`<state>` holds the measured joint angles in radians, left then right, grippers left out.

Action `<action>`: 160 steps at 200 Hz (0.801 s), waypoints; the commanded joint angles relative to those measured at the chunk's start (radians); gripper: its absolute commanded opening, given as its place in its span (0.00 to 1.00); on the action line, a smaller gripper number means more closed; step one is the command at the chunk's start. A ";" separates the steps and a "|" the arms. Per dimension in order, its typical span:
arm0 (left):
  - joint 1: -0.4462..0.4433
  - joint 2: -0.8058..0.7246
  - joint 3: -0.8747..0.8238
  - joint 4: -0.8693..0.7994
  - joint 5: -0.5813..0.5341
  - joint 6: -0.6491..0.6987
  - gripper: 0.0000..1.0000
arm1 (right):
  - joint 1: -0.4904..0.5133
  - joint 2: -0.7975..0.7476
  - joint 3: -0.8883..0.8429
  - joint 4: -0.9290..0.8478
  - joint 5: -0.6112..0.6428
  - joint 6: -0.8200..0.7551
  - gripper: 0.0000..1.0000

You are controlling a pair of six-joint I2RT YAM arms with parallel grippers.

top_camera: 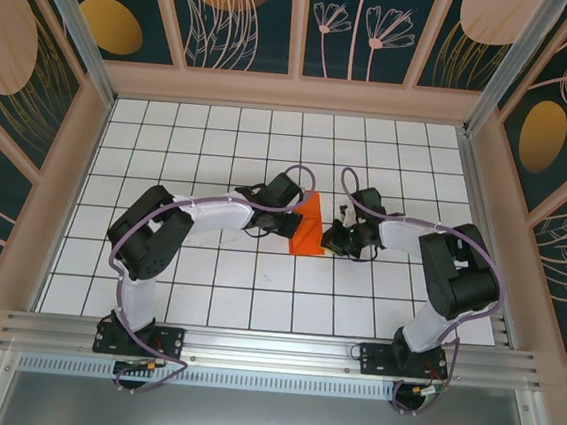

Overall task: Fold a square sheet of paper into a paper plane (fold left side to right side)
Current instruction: Fold the triangle a second time at the center of the table.

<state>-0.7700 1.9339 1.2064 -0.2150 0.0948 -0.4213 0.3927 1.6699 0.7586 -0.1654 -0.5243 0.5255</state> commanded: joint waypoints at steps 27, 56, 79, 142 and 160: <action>0.015 0.033 0.022 -0.031 -0.025 0.015 0.00 | 0.009 0.032 -0.001 -0.066 0.053 -0.025 0.08; 0.016 0.039 0.022 -0.036 -0.029 0.016 0.00 | 0.008 0.033 0.001 -0.067 0.053 -0.025 0.08; 0.017 0.039 0.017 -0.035 -0.033 0.016 0.00 | 0.009 0.034 0.001 -0.068 0.053 -0.027 0.08; 0.018 0.053 0.019 -0.024 -0.033 0.016 0.00 | 0.012 0.034 0.000 -0.068 0.052 -0.028 0.08; 0.017 0.057 0.019 -0.023 -0.033 0.016 0.00 | 0.014 0.035 0.001 -0.069 0.050 -0.028 0.08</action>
<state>-0.7589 1.9694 1.2076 -0.2214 0.0700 -0.4191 0.3946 1.6699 0.7586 -0.1654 -0.5232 0.5213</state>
